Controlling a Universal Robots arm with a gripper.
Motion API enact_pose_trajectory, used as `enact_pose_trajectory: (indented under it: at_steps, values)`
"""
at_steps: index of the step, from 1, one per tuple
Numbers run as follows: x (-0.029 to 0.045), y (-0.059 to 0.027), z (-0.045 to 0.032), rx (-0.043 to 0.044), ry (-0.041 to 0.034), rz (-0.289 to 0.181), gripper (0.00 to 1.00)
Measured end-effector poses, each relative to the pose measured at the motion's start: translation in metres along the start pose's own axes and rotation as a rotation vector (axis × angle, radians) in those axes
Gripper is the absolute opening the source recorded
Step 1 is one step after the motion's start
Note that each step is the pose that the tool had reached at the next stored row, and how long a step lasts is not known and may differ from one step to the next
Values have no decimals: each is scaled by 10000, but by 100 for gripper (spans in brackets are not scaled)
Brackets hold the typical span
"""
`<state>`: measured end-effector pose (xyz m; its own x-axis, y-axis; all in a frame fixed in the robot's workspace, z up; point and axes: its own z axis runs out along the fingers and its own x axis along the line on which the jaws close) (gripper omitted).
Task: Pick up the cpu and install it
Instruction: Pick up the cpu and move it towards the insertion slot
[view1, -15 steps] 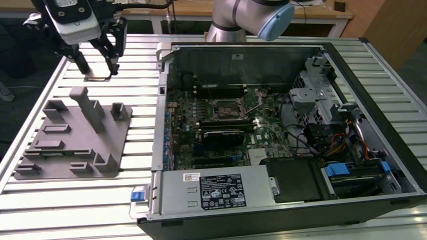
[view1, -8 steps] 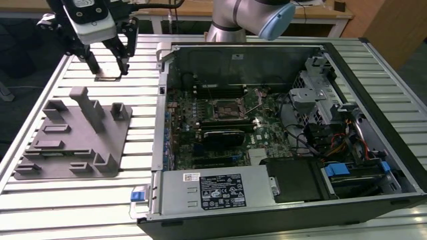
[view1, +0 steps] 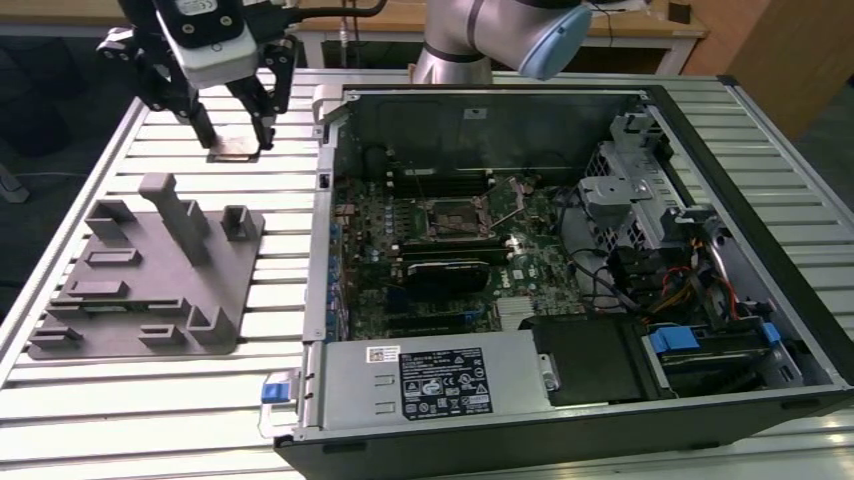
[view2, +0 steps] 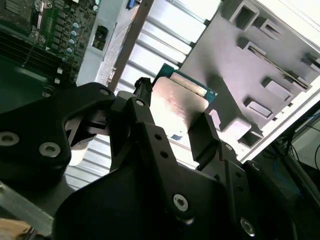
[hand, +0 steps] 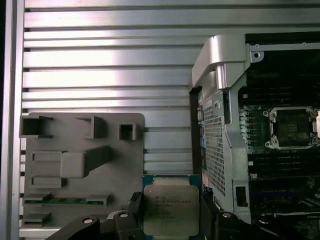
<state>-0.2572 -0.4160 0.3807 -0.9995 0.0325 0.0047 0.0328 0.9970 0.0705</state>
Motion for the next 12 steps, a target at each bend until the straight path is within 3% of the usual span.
enact_pose_trajectory:
  at_steps: [12]
  values:
    - [-272, 10, -1, 0, 0, 0, 54]
